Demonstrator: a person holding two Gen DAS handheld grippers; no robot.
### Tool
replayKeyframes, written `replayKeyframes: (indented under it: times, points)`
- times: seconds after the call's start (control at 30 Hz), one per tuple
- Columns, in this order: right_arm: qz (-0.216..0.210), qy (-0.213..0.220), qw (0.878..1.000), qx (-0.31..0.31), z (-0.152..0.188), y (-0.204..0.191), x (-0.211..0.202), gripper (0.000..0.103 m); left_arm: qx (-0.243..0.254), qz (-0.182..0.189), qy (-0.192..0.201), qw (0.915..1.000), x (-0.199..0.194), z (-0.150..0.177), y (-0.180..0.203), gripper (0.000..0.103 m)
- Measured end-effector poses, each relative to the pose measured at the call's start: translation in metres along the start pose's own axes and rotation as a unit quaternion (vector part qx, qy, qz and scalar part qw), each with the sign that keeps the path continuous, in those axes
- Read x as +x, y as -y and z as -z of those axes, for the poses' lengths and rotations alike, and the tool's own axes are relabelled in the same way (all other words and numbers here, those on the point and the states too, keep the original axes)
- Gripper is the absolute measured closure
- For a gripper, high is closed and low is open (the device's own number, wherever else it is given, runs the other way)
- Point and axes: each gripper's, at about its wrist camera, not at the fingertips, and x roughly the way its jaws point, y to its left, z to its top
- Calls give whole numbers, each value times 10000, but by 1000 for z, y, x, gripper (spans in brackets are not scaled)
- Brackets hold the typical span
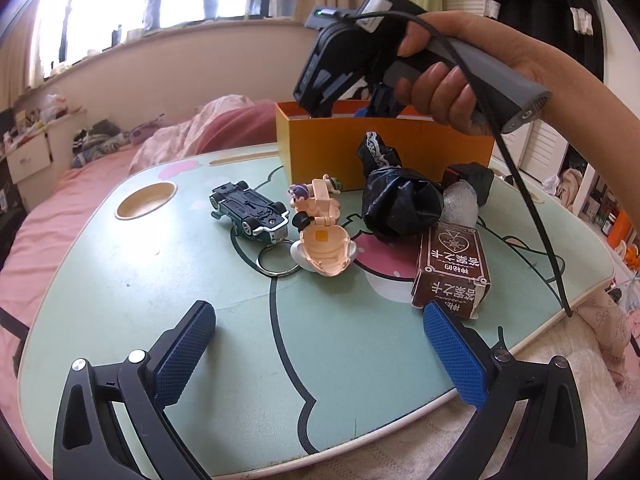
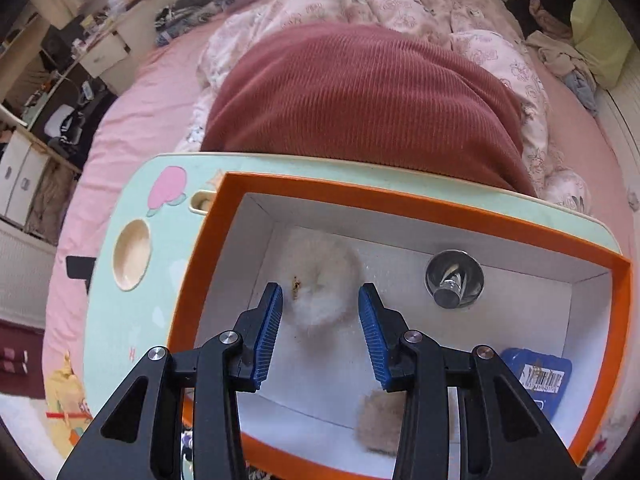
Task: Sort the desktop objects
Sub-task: 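Grasp the white fluffy pompom in the box with the right gripper, lift, then place the white pompom on the desk and open the right gripper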
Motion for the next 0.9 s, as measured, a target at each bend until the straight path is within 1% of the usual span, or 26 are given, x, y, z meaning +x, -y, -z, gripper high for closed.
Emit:
replayKeyframes:
  times: [0.03, 0.07, 0.13, 0.17, 0.2, 0.27, 0.3, 0.37, 0.43, 0.53, 0.6, 0.67, 0.7, 0.73, 0.8, 0.87, 0.9]
  points:
    - [137, -125, 9998, -11, -1, -1, 8, 60, 0, 2, -1, 10000, 0, 0, 0, 0]
    - [211, -70, 9997, -39, -1, -1, 8, 60, -2, 4, -1, 10000, 0, 0, 0, 0]
    - [238, 12, 9996, -145, 1, -2, 4, 69, -2, 8, 6, 10000, 0, 1, 0, 0]
    - [166, 100, 9997, -137, 2, -1, -1, 69, -10, 16, 7, 10000, 0, 0, -1, 0]
    - [18, 282, 9995, -108, 6, 2, -12, 70, -16, 25, 9, 10000, 0, 0, -1, 0]
    - [-274, 678, 9973, -72, 14, 9, -41, 70, -19, 22, 18, 10000, 0, 0, 0, 0]
    - [-311, 867, 9957, -74, 19, 12, -57, 70, -18, 17, 17, 10000, 0, 0, 1, 0]
    - [-316, 1233, 9917, -194, 35, 17, -90, 70, -16, 10, 20, 10000, 1, 0, 1, 0]
    - [-419, 1513, 9866, -449, 59, 18, -119, 70, -18, 10, 17, 10000, 1, 0, 1, 0]
    - [-692, 1620, 9809, -825, 102, 14, -139, 69, -17, -1, 13, 10000, 1, 0, 2, 0]
    - [-936, 1590, 9784, -933, 125, 17, -135, 69, -18, 2, 13, 10000, 1, 0, 2, 0]
    - [-1028, 1538, 9781, -956, 142, 19, -123, 68, -19, 1, 14, 10000, 1, 1, 2, 0]
    - [-966, 1527, 9791, -937, 149, 16, -117, 65, -18, 2, 15, 10000, 1, 0, 2, 0]
    - [-835, 1536, 9806, -885, 152, 16, -110, 59, -18, 2, 16, 10000, 1, 0, 2, 0]
    - [-623, 1576, 9815, -892, 156, 16, -100, 51, -18, 3, 17, 10000, 1, 0, 2, 0]
    - [-534, 1723, 9788, -967, 159, 19, -97, 51, -18, 5, 16, 10000, 1, 1, 2, 0]
    - [-515, 1880, 9764, -933, 163, 23, -100, 51, -17, 5, 16, 10000, 1, 1, 2, 0]
